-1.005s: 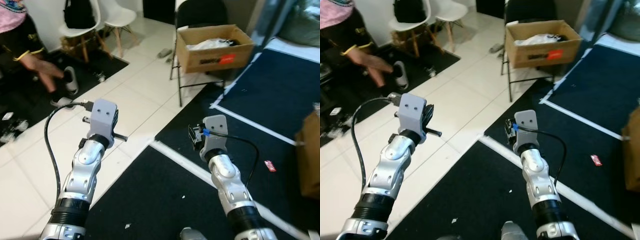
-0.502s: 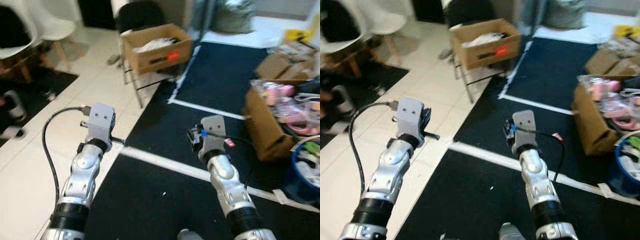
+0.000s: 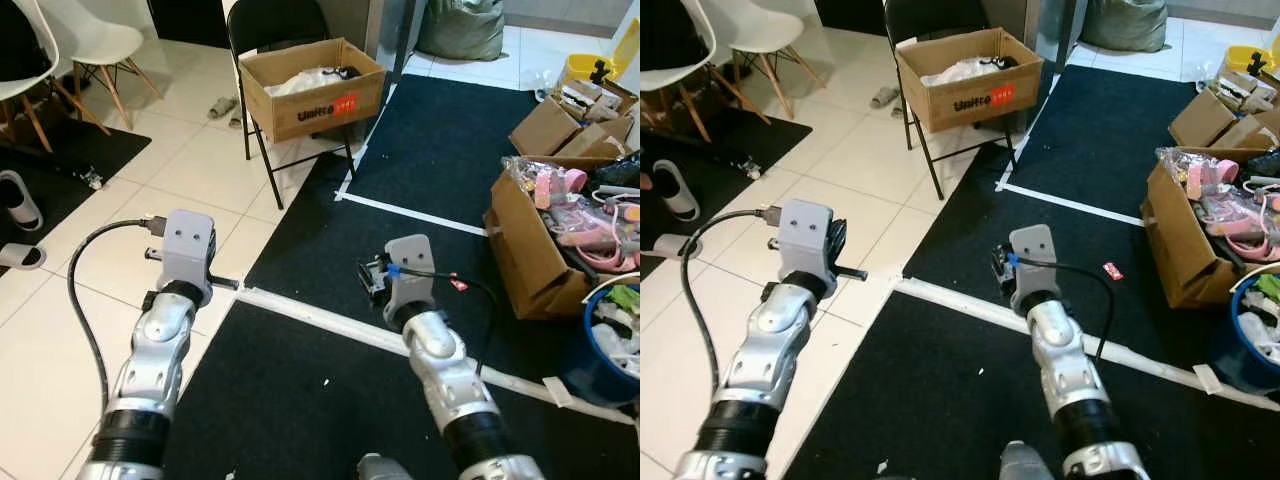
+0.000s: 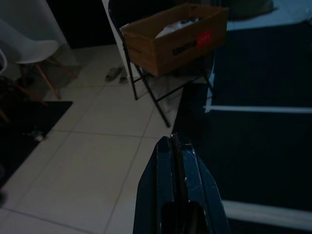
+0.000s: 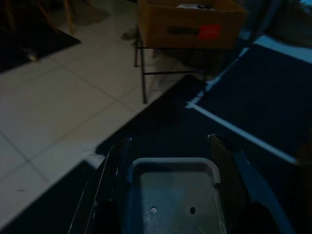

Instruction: Picking trash to rubbish bin

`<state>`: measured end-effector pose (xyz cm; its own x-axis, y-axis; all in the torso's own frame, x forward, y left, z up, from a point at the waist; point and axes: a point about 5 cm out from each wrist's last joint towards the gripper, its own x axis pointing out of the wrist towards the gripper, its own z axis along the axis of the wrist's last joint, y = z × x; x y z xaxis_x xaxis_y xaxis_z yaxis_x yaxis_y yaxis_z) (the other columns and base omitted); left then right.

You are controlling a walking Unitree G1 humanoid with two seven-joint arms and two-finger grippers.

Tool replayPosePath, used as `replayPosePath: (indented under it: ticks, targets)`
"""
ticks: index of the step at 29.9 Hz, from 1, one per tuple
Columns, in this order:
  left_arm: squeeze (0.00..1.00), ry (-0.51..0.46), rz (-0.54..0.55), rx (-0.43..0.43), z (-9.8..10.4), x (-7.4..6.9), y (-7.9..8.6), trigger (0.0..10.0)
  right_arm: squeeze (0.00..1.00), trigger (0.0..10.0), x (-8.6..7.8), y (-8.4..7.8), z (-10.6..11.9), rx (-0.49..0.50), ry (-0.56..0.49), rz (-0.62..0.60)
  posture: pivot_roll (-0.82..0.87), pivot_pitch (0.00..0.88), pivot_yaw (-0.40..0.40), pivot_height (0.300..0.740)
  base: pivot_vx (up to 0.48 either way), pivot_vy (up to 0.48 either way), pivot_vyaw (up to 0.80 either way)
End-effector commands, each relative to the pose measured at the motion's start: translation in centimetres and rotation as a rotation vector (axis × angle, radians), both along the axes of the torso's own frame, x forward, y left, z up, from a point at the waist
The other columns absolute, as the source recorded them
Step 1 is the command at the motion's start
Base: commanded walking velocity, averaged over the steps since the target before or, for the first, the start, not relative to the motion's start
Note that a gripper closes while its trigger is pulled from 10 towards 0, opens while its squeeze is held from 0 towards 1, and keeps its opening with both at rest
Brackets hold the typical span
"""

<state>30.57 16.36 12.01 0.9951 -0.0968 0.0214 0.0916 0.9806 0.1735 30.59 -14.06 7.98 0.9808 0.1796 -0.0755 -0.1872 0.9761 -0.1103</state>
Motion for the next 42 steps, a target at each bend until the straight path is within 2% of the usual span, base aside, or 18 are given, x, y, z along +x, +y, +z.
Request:
replayPosePath:
  ticks: [1,5,17,42]
  targets:
    - [0.0,0.014,0.019,0.007,-0.46,-0.33,0.61,10.0,0.0,10.0,0.09,0.44,-0.17,0.0,0.012,0.005,0.07,0.043,0.038,0.74,0.356,0.0,0.0]
    - [0.0,0.014,0.021,0.004,-0.51,-0.36,0.45,10.0,0.0,10.0,0.34,-0.11,-0.02,-0.006,0.008,-0.009,0.06,0.044,0.031,0.74,0.356,0.0,0.0]
    - [0.0,0.013,0.029,-0.003,-0.58,-0.45,0.39,10.0,0.0,10.0,0.4,-0.38,-0.07,-0.01,0.015,-0.003,0.06,0.033,0.018,0.74,0.342,0.0,0.0]
    - [0.0,0.011,0.037,-0.007,-0.62,-0.66,0.46,10.0,0.0,10.0,0.55,-0.38,-0.15,-0.016,0.018,0.014,0.06,0.019,0.003,0.74,0.335,0.0,-0.67]
